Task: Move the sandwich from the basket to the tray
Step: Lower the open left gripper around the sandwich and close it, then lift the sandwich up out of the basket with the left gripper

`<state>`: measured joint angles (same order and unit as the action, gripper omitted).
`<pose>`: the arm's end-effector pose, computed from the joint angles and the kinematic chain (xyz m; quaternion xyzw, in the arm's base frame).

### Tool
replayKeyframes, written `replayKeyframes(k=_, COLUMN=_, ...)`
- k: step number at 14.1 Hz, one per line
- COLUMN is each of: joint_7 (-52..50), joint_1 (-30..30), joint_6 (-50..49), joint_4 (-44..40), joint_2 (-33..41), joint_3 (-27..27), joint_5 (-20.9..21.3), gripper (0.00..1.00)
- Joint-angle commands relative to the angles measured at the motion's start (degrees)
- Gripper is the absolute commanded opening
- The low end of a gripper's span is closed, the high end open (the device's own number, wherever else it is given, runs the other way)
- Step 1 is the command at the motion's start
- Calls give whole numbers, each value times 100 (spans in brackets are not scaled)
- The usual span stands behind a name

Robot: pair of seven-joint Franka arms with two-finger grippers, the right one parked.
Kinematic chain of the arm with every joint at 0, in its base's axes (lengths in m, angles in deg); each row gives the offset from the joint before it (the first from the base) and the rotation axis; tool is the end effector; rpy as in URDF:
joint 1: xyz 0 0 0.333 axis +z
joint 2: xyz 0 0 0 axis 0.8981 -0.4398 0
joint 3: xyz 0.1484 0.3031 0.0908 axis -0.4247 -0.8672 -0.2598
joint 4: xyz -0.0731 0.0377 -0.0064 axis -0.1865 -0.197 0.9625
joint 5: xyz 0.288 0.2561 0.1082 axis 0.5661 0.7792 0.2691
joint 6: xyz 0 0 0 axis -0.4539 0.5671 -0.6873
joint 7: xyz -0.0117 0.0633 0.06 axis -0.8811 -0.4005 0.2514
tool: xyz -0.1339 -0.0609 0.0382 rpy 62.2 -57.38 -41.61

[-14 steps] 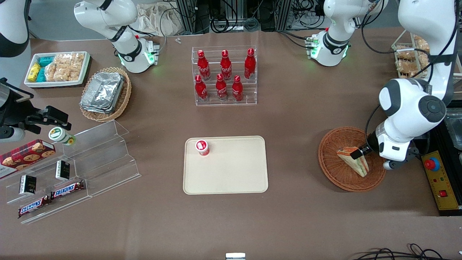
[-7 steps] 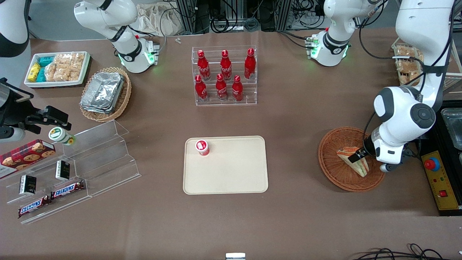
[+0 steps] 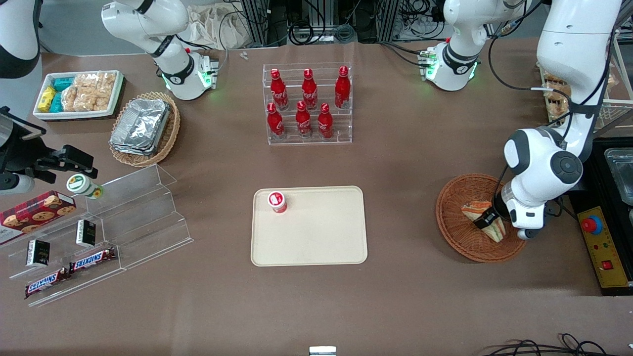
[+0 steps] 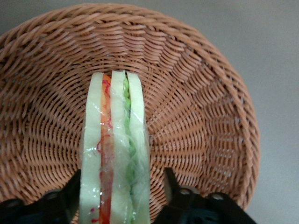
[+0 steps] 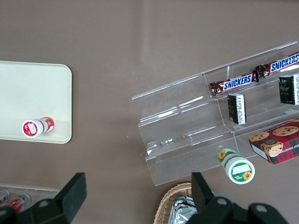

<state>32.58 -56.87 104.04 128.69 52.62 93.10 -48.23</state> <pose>0.6179 -0.0070 0.2277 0.9272 0.3707 0.0260 0.0472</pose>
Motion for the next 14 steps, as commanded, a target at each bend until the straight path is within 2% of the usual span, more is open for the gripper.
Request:
replayKeyframes(k=1, joint_7=-484, joint_1=8, joint_6=74, joint_4=-91, joint_2=26, joint_3=61, joint_5=35, gripper=0)
replayKeyframes(k=4, joint_7=-511, joint_1=-9, joint_6=-57, joint_4=-153, joint_2=218, joint_3=70, joint_5=35, gripper=0)
replayKeyframes(k=6, joint_7=-511, joint_1=-9, joint_6=-547, joint_4=-327, joint_2=412, joint_3=79, joint_5=35, gripper=0)
replayKeyframes(k=9, joint_7=-528, joint_1=-9, joint_6=-2108, joint_4=-1020, joint_2=781, joint_3=236, joint_5=35, gripper=0)
replayKeyframes(k=12, joint_7=-511, joint_1=-62, joint_6=-3980, joint_4=-2109, joint_2=993, joint_3=430, joint_5=17, gripper=0)
replayKeyframes(k=14, joint_7=-528, joint_1=-62, joint_6=-4914, joint_4=-2900, joint_2=976, joint_3=789, joint_5=17, gripper=0)
